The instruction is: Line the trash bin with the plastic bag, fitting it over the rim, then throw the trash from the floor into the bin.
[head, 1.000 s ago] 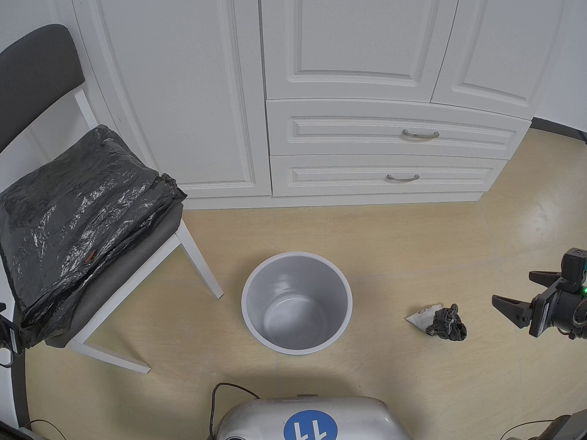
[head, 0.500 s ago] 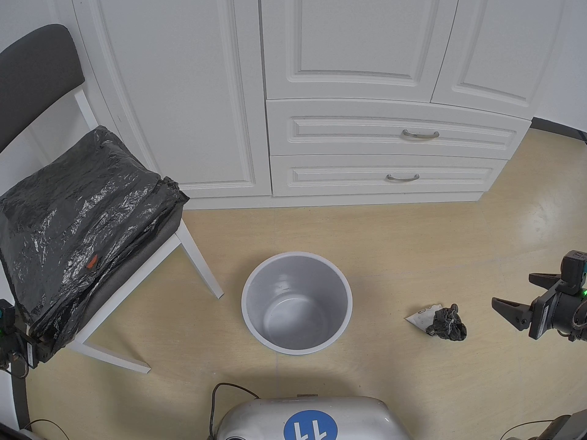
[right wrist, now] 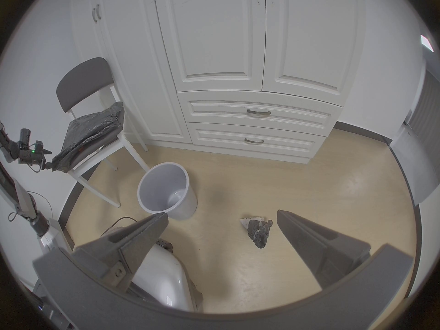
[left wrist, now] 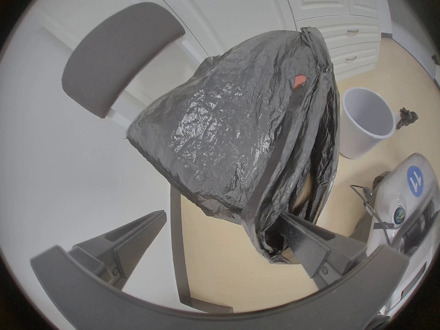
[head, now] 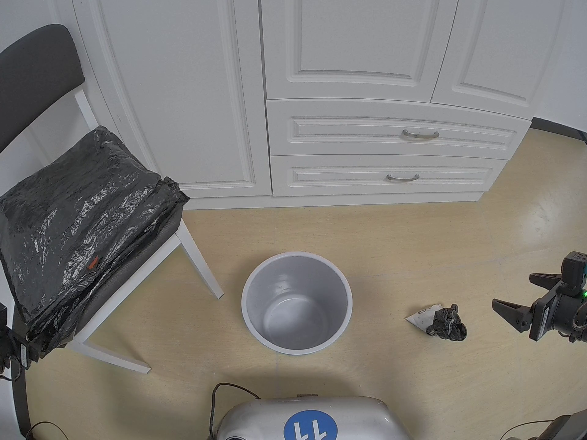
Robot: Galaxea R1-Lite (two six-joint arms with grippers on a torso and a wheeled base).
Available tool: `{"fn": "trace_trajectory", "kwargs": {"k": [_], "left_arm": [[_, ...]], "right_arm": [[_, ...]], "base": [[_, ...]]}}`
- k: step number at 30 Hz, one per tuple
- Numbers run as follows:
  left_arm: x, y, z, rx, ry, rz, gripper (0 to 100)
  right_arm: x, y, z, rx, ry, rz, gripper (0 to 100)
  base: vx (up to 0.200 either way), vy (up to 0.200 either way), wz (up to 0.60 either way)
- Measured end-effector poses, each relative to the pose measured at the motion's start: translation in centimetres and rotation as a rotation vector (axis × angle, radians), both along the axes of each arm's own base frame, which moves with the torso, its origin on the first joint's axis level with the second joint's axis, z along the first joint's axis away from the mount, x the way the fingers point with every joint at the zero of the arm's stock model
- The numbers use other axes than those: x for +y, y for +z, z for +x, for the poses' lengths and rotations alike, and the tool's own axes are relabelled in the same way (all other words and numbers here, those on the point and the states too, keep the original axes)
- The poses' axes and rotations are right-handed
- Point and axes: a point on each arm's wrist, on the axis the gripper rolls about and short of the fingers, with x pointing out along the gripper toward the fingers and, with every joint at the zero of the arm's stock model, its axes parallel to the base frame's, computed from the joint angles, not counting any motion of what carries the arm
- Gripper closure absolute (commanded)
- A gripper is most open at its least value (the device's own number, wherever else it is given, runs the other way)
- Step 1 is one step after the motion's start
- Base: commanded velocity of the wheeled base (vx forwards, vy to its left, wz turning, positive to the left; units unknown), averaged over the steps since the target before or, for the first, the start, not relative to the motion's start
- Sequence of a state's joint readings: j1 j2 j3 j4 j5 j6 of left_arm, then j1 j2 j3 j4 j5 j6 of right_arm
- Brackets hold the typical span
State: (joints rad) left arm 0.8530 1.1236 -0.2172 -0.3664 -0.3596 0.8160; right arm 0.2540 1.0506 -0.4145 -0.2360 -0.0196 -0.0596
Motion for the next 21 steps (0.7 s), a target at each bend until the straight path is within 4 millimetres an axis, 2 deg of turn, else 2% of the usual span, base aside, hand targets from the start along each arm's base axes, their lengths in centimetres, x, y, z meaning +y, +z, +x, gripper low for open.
{"fn": "trace_trajectory", "kwargs": {"k": [9,21], "left_arm": [[-0.2,-0.1,-0.2,0.000,0.003,0.008,0],[1.3,-1.0,1.2,0.031,0.000,-0.027,0]], "right_arm": [[0.0,-0.2,-0.1,0.002,0.006,-0.013,0],[-0.1,-0.4,-0.2,0.005,0.011,-0.026,0]], "base": [[0.000,0.000,0.00],[0.000,0.000,0.00]]}}
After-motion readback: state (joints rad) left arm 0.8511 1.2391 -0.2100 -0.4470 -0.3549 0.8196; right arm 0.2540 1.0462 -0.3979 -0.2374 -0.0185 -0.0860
